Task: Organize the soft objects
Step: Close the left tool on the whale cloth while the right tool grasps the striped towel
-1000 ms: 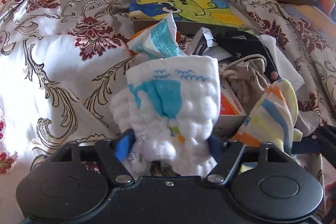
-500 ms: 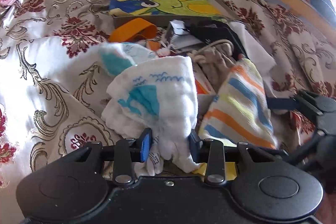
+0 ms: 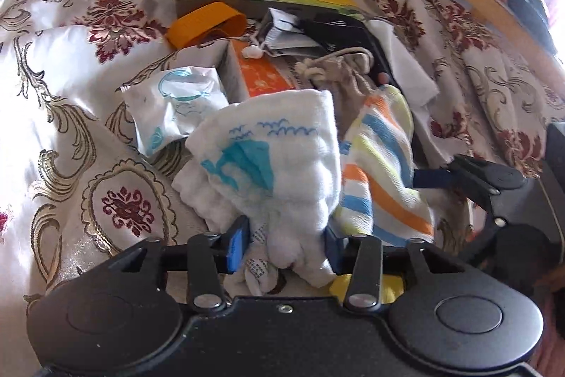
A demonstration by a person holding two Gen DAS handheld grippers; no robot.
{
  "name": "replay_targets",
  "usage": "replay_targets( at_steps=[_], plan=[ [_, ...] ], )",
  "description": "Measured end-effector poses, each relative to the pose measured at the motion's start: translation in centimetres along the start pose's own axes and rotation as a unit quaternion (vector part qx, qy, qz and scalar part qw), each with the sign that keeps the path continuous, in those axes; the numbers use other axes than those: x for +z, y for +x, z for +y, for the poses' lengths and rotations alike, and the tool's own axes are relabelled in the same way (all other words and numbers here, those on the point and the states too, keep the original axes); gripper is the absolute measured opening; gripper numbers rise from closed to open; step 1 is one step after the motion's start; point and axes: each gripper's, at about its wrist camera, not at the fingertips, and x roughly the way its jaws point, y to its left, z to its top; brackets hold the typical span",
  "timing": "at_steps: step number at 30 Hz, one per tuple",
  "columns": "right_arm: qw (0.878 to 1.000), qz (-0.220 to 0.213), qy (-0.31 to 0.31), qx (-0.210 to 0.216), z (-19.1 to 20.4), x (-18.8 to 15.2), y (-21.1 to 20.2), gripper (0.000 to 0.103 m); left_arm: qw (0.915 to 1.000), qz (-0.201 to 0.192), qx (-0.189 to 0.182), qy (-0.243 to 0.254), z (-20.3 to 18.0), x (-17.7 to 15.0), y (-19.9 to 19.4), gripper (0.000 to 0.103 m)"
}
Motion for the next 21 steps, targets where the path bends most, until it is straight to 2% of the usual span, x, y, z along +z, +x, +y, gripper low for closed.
replay_targets(
  at_steps=[4,8,12,15,17,19,21],
  plan=[
    [1.000,0.014,-0.007,-0.018,0.1,-0.2,0.6,0.102,0.9999,0.003,0.014,-0.008,0.0,0.3,0.6,0.059],
    [1.000,0.019,-0.005,-0.023,0.1,-0.3,0.7,0.096,0.9994,0.005,0.018,-0.029,0.2,0.6,1.5,0.068],
    [0.999,0.022,-0.017,-0.025,0.4,-0.4,0.6,0.087,0.9988,0.007,0.024,-0.042,-0.1,0.5,2.0,0.070],
    [0.999,0.021,-0.024,-0.017,0.7,-0.4,0.4,0.078,0.9987,0.011,0.040,-0.029,-0.7,0.5,2.1,0.062],
    [0.999,0.021,-0.027,-0.016,0.7,-0.4,0.3,0.075,0.9982,0.016,0.054,-0.021,-1.1,0.6,2.1,0.052],
    [0.999,0.020,-0.032,-0.013,0.8,-0.5,0.1,0.067,0.9979,0.019,0.059,-0.018,-1.4,0.6,1.9,0.046],
    [0.999,0.019,-0.038,-0.012,1.0,-0.5,-0.1,0.054,0.9977,0.021,0.063,-0.016,-1.8,0.7,1.6,0.041]
  ],
)
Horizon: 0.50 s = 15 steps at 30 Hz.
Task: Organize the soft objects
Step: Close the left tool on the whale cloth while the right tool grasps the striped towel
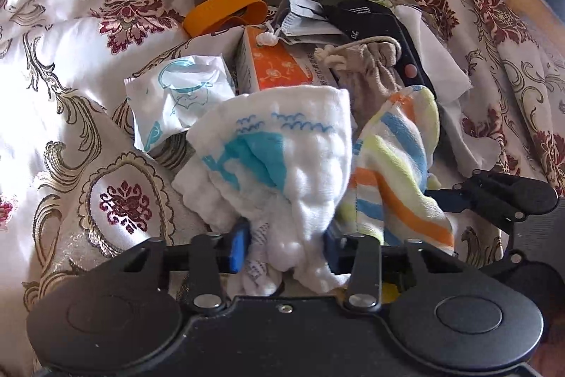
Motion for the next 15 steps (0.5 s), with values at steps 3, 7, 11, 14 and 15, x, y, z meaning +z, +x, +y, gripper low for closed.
replay_targets(
  at_steps=[3,7,11,14,15],
  plan=[
    [1.000,-0.008,-0.027,-0.009,0.9,-0.1,-0.5,0.035,0.9999,0.000,0.011,0.010,-0.8,-0.1,-0.6,0.036],
    [0.997,-0.030,-0.064,-0.033,2.3,-0.3,-1.3,0.025,0.9995,-0.006,0.018,0.025,-2.0,-0.6,-1.8,0.033],
    [0.991,-0.079,-0.087,-0.061,3.2,-0.5,-3.1,0.024,0.9982,-0.033,0.030,0.039,-3.3,-1.2,-3.5,0.031],
    [0.982,-0.123,-0.114,-0.084,4.0,-0.7,-4.6,0.023,0.9963,-0.064,0.039,0.041,-3.6,-1.4,-5.0,0.030],
    [0.978,-0.138,-0.126,-0.091,4.4,-0.8,-5.1,0.023,0.9956,-0.074,0.041,0.040,-3.7,-1.5,-5.5,0.030]
  ],
)
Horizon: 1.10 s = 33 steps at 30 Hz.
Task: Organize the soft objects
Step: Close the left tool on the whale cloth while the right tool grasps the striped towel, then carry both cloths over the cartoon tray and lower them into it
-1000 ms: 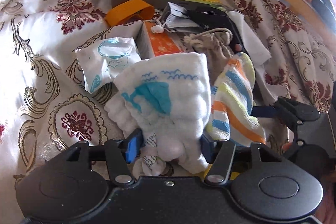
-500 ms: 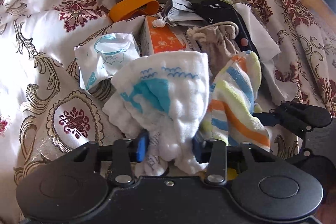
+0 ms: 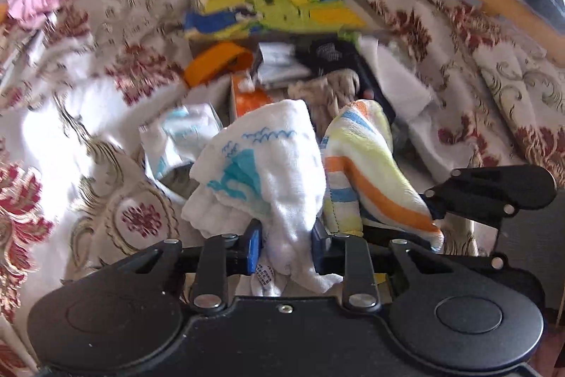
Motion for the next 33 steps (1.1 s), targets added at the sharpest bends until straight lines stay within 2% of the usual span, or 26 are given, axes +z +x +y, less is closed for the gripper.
replay_targets(
  at_steps=[6,12,19,24,29,33],
  plan=[
    [0.995,-0.075,-0.055,-0.045,1.5,0.5,-2.1,0.024,0.9981,-0.059,0.012,-0.010,-0.4,0.9,-2.5,0.030],
    [0.990,-0.120,-0.011,-0.079,-0.8,1.7,-2.8,0.024,0.9937,-0.108,0.020,-0.021,-0.8,2.6,-3.8,0.030],
    [0.985,-0.126,0.054,-0.108,-6.5,4.1,-1.3,0.025,0.9890,-0.146,0.014,-0.024,-0.9,6.3,-3.2,0.030],
    [0.977,-0.139,0.085,-0.137,-11.9,6.4,1.5,0.025,0.9787,-0.202,-0.011,-0.036,-0.8,10.6,-1.4,0.030],
    [0.968,-0.151,0.133,-0.148,-18.0,8.3,5.7,0.025,0.9695,-0.240,-0.015,-0.048,-0.9,15.3,1.9,0.030],
    [0.965,-0.153,0.155,-0.149,-22.2,8.1,8.6,0.025,0.9686,-0.242,-0.022,-0.054,-0.3,19.2,6.2,0.030]
  ],
)
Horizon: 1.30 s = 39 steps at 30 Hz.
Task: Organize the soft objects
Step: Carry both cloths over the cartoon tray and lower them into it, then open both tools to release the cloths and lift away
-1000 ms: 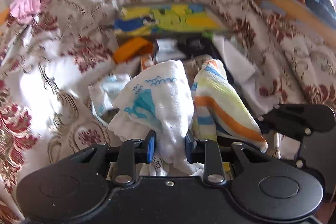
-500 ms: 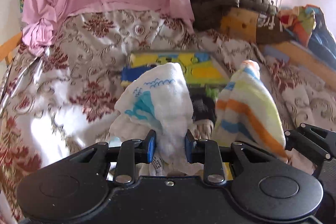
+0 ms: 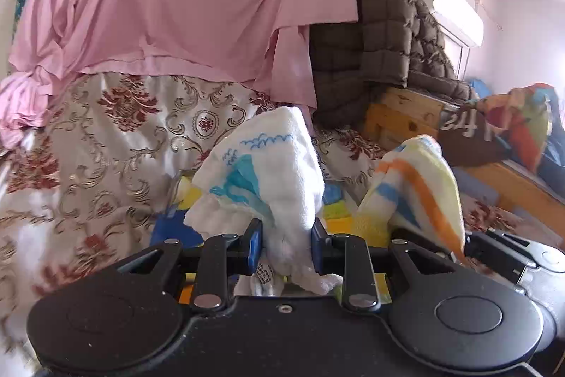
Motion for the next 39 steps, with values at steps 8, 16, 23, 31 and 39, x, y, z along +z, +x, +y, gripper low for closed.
replay_targets(
  at_steps=[8,16,23,31,39],
  plan=[
    [0.996,0.040,0.075,-0.006,-6.5,-2.8,6.6,0.026,0.9994,0.015,-0.032,0.007,-0.5,-0.2,11.0,0.030],
    [0.990,0.125,0.056,-0.010,-7.2,-4.5,10.1,0.026,0.9939,0.104,-0.034,-0.009,-0.1,-1.8,18.2,0.030],
    [0.986,0.157,0.055,-0.003,-6.7,-5.2,11.1,0.031,0.9894,0.143,-0.029,0.001,0.0,-3.1,20.1,0.030],
    [0.984,0.171,0.047,-0.005,-6.5,-5.4,11.2,0.046,0.9876,0.156,-0.019,-0.002,0.3,-3.7,20.2,0.039],
    [0.987,0.151,0.042,-0.028,-6.7,-3.9,9.6,0.074,0.9888,0.148,-0.012,-0.013,0.6,-3.1,19.0,0.049]
  ],
)
